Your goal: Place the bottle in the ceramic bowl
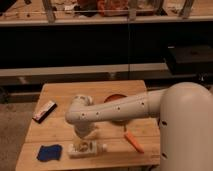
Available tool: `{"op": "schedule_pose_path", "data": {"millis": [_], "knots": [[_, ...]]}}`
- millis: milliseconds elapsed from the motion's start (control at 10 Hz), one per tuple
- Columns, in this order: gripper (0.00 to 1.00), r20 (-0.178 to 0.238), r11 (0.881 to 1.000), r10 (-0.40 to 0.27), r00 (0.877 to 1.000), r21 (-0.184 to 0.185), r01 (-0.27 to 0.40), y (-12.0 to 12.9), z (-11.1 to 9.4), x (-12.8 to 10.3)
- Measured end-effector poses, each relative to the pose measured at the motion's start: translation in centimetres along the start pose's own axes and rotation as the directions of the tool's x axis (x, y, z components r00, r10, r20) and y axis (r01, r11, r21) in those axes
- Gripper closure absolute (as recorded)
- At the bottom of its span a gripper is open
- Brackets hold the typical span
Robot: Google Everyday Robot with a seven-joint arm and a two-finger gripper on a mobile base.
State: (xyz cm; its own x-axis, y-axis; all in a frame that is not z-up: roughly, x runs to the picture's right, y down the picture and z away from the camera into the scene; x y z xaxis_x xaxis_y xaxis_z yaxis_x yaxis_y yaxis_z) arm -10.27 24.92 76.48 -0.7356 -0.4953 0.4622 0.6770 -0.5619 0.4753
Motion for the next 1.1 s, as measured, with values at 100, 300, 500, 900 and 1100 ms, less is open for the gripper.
{"op": "schedule_pose_path", "data": {"millis": [100,300,500,900,1100], "knots": [[0.20,0.000,1.000,0.000,1.000,0.000,0.000,0.0,0.0,0.0],[0.20,0.000,1.000,0.000,1.000,0.000,0.000,0.0,0.0,0.0],[0.27,0.000,1.000,0.000,1.000,0.000,0.000,0.0,0.0,0.0],[0.70,-0.118,0.998,-0.067,0.991,0.008,0.068,-1.0,-4.1,-1.3],[0.74,-0.161,0.995,-0.097,0.982,0.012,0.100,-1.6,-5.8,-1.6]]}}
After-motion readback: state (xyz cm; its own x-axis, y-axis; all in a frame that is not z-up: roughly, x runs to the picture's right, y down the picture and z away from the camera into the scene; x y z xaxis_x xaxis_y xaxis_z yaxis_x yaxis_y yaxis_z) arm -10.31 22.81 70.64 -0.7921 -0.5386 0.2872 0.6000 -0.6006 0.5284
